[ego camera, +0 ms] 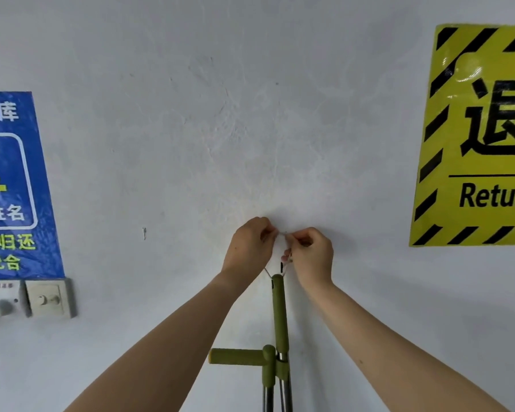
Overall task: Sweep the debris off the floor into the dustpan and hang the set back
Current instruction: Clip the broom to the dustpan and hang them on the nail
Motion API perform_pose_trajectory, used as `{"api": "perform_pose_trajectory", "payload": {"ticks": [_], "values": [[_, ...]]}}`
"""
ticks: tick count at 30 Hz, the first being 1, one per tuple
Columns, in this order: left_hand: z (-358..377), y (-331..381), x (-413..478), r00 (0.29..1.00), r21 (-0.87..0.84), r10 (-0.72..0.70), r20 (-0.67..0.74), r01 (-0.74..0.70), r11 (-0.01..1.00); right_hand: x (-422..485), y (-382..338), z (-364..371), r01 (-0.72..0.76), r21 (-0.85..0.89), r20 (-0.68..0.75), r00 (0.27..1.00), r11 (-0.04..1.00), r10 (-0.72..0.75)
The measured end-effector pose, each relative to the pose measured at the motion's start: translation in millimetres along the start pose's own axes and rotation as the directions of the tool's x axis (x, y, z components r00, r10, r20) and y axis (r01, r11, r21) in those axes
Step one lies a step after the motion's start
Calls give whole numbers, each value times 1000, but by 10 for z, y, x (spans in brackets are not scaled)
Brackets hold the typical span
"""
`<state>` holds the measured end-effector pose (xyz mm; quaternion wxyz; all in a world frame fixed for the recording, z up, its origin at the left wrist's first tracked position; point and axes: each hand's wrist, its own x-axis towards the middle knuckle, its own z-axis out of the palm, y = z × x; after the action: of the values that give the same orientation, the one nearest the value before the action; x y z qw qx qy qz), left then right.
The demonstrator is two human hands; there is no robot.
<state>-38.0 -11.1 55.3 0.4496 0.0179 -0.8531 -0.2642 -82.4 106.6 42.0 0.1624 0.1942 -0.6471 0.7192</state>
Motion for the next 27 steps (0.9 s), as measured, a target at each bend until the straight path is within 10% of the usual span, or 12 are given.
{"api": "perform_pose_trajectory", "payload": {"ticks": [27], "values": [[110, -114, -70, 989, -76, 78, -124, -87, 993, 119, 177, 74, 501, -276, -23, 850, 820, -527]]}}
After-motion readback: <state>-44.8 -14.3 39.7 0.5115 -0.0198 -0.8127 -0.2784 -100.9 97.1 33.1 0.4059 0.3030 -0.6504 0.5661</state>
